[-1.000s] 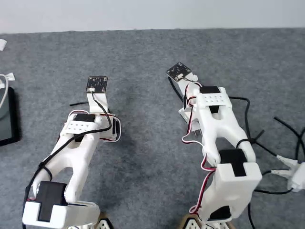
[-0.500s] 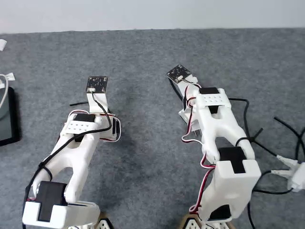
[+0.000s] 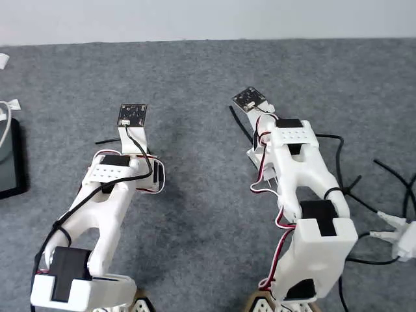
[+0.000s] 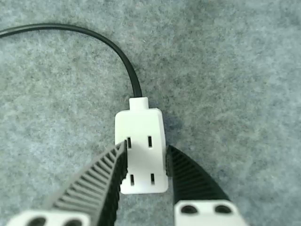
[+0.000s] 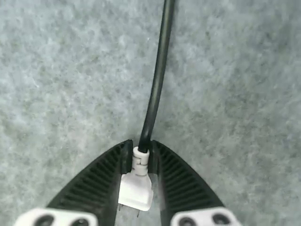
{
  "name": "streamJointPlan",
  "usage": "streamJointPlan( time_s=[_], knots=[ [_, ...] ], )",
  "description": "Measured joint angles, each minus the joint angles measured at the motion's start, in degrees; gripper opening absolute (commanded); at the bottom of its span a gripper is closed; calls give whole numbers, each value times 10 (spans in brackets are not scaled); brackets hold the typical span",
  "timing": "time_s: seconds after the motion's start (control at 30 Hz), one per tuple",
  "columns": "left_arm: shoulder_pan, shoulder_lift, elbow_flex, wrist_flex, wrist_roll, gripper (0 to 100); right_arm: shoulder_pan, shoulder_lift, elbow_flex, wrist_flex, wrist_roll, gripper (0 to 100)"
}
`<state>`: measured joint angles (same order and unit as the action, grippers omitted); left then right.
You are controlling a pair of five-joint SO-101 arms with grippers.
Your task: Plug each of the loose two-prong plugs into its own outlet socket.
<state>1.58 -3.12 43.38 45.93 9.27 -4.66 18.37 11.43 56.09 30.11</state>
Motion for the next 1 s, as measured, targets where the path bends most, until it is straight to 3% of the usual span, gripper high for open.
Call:
streamJointPlan(
  time_s=[0.1,0.27,0.43,0.67,1.0],
  knots=[
    [0,-12,2,10,-14,17,1,-12,-4,45,-15,8],
    [-2,-91,69,14,-97,83,0,-72,-5,89,-28,8],
    [12,-157,135,-8,-100,149,0,-109,-5,122,-30,8],
    [18,-220,141,-6,-100,120,-4,-190,28,130,-48,8],
    [18,-337,190,18,-100,13,-160,-489,40,280,-120,8]
  ],
)
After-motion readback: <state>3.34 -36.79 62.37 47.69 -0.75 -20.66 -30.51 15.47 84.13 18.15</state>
